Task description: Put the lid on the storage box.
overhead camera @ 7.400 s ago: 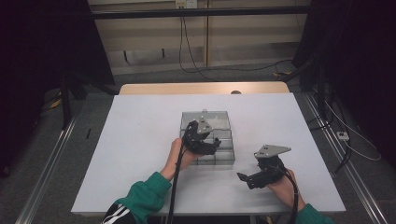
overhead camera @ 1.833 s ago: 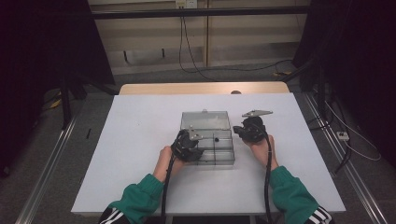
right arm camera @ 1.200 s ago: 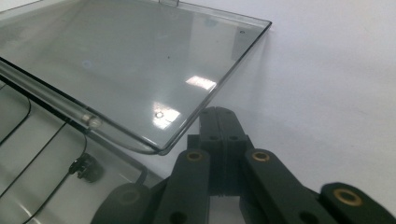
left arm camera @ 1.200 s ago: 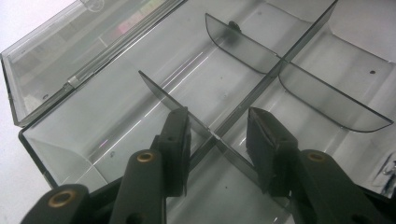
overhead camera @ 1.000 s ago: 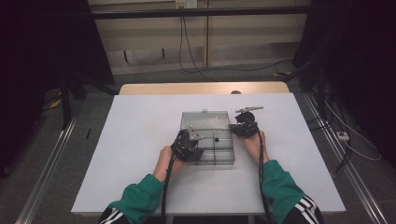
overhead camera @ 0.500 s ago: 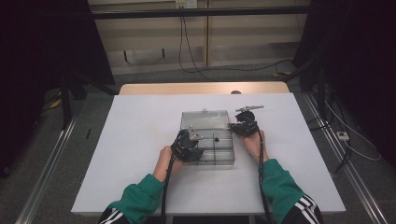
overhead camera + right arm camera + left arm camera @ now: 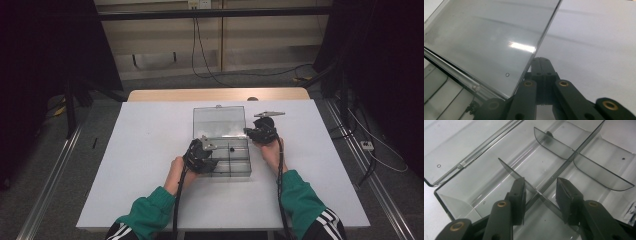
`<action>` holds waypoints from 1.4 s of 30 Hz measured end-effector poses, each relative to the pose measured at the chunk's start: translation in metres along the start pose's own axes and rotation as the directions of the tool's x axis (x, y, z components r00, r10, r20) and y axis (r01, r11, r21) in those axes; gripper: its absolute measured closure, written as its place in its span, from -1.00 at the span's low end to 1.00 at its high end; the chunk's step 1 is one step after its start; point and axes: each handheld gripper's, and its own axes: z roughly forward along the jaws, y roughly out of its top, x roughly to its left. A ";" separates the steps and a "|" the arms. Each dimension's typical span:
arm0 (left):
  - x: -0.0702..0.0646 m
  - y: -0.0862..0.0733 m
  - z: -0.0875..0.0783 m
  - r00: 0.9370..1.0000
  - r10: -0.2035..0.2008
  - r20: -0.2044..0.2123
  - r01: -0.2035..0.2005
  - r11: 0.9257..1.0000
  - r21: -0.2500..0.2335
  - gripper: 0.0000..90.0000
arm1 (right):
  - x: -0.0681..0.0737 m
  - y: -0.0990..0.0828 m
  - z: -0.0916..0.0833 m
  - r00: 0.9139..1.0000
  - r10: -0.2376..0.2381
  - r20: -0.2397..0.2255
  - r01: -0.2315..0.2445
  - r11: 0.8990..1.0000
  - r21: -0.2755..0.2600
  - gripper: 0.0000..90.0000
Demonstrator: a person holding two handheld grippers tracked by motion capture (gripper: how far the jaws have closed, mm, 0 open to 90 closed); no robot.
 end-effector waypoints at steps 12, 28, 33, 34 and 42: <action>0.000 0.000 0.000 1.000 0.002 -0.001 -0.002 1.000 -0.004 0.34 | 0.003 0.004 -0.007 1.000 -0.023 0.001 0.023 0.999 -0.048 1.00; 0.000 0.000 0.000 1.000 0.003 -0.001 -0.003 1.000 -0.005 0.34 | 0.007 0.011 -0.017 0.998 -0.058 0.008 0.058 0.991 -0.116 1.00; -0.001 0.000 0.000 1.000 0.005 -0.003 -0.005 1.000 -0.007 0.34 | 0.009 0.013 -0.020 0.998 -0.067 0.008 0.067 0.990 -0.126 1.00; -0.001 0.000 0.000 1.000 0.004 -0.003 -0.004 1.000 -0.008 0.34 | 0.009 0.013 -0.020 0.998 -0.067 0.007 0.067 0.989 -0.128 1.00; 0.000 0.000 0.000 1.000 0.012 -0.002 -0.012 1.000 -0.005 0.34 | 0.011 0.015 -0.024 0.997 -0.081 0.000 0.080 0.986 -0.145 1.00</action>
